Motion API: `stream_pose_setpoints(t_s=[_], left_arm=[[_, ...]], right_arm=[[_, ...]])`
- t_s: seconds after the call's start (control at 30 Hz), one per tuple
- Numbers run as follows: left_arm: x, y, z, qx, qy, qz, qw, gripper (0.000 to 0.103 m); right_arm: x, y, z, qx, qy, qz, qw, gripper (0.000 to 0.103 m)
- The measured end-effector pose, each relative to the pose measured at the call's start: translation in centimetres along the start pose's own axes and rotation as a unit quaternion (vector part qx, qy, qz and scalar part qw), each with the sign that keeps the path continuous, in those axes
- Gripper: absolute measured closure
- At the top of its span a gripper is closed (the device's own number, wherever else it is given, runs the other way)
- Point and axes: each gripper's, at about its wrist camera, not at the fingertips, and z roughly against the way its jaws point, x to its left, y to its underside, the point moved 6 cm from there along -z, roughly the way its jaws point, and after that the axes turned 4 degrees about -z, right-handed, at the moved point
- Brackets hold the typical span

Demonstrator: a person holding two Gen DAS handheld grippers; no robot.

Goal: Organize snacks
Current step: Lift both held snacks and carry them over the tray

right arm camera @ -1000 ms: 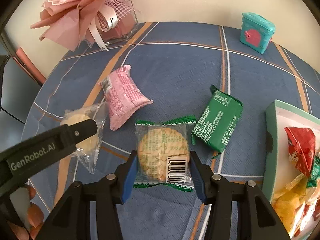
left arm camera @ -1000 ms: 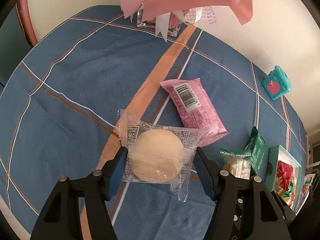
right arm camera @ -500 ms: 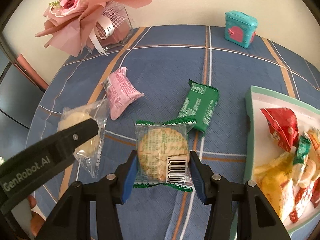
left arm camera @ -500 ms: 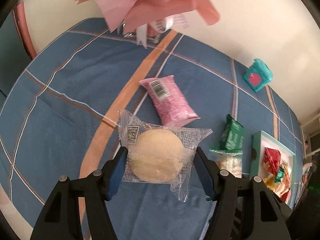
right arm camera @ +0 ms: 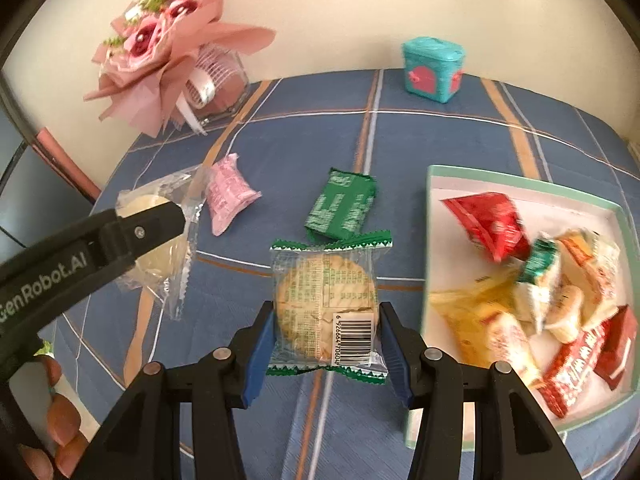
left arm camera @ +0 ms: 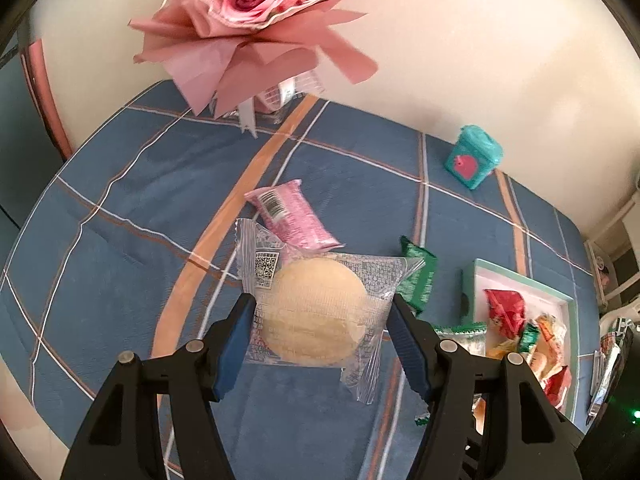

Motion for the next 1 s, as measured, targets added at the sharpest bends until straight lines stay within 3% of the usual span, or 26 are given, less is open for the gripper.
stream_pose_setpoints(t_s=[0.27,0.5,0.77,1.0], left_arm=[[-4.9,0.3,0.2,-0.006,0.016,-0.031,0.9994,0.035],[-11.4,1.5,-0.6,0.006,0.037,-0.086,0.9956,0.035],[-19.5,4.3,-0.5,0.014,0.057,-0.185,0.981,0.035],[-23.2,6.4,-0.7,0.024,0.061,-0.235,0.9698,0.035]], right_arm=[[-5.7,-1.1,2.5,-0.019,0.02,-0.043,0.999,0.05],[-13.2,-1.3,3.9,-0.02,0.05,-0.105,0.993,0.05],[-20.7,-1.0,5.5,-0.026,0.074,-0.181,0.98,0.05],[-25.4,0.0,6.5,-0.025,0.094,-0.219,0.971,0.05]])
